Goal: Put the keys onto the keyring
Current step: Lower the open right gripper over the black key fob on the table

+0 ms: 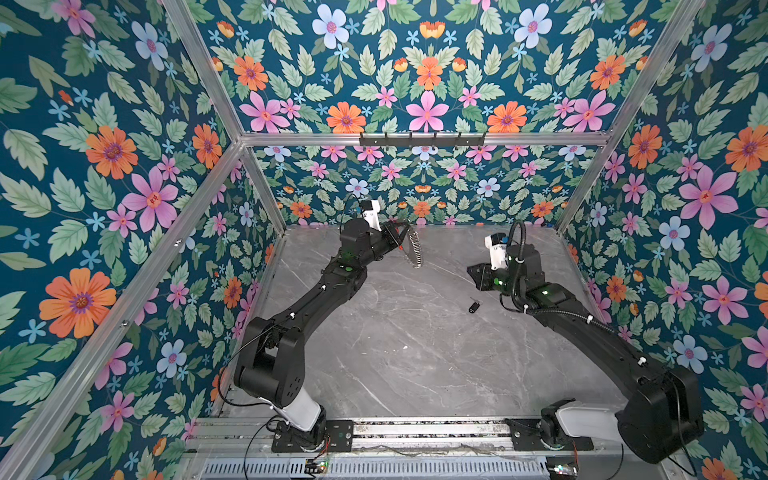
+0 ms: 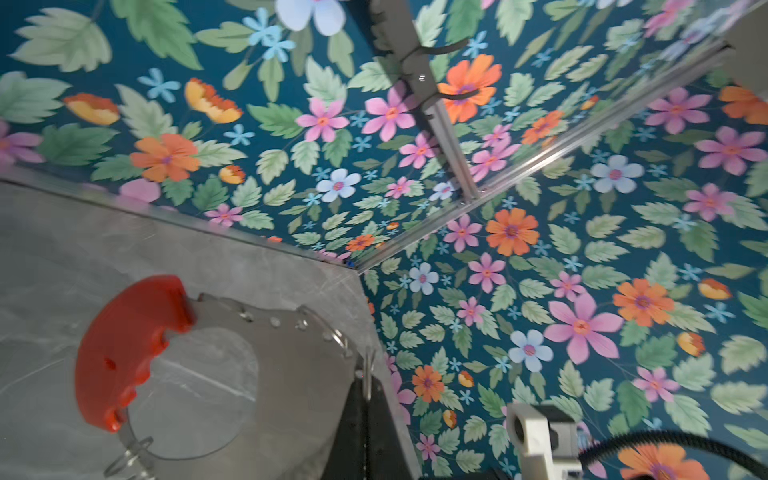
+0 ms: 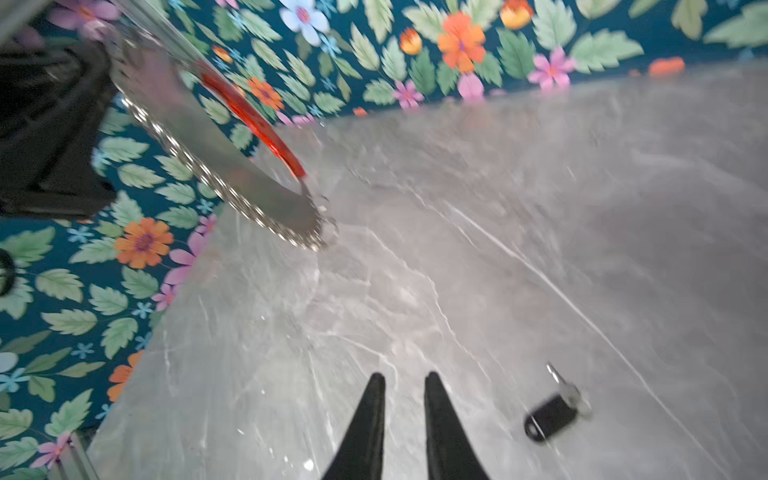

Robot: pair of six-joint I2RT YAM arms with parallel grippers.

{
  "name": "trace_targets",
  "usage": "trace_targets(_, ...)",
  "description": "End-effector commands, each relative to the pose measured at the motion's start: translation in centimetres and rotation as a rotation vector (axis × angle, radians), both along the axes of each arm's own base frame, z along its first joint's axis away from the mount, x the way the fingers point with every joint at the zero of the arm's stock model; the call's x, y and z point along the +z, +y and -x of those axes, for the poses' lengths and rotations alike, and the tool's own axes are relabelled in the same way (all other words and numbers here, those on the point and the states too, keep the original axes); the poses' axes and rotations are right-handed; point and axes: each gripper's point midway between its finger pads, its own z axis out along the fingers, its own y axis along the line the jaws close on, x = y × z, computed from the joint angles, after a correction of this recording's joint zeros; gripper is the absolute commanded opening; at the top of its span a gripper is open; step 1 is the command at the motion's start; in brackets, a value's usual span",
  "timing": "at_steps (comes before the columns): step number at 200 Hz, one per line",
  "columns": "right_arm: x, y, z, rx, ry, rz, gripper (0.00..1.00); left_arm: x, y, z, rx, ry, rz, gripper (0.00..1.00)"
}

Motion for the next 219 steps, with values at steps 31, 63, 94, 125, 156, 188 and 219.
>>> trace_targets(31, -7.7, -5.0, 4.2, -0.214, 0.195, 0.098, 0.20, -1.5, 1.0, -0.5, 0.076, 0.084, -0.036, 0.00)
trace_targets(63, -11.0, -5.4, 5.1, -0.244, 0.297, 0.111, 0.28, -1.3, 0.9, -0.3, 0.064, 0.080, -0.048, 0.00)
trace_targets(94, -11.9, -5.9, 5.0, -0.267, 0.345, 0.136, 0.31, -1.5, 1.2, -0.2, 0.074, 0.072, -0.049, 0.00)
trace_targets(125, -12.7, -6.1, 4.5, -0.275, 0.366, 0.143, 0.34, -1.8, 1.4, -0.4, 0.089, 0.059, -0.068, 0.00)
trace_targets(156, -13.3, -6.4, 3.8, -0.281, 0.399, 0.130, 0.34, -2.1, 1.6, -0.6, 0.101, 0.045, -0.093, 0.00)
trace_targets(188, -13.4, -6.3, 3.0, -0.278, 0.399, 0.133, 0.33, -3.1, 1.8, -0.7, 0.113, 0.050, -0.113, 0.00)
trace_targets(219, -14.2, -5.8, 1.7, -0.265, 0.410, 0.131, 0.32, -3.8, 1.3, -0.7, 0.081, 0.053, -0.112, 0.00)
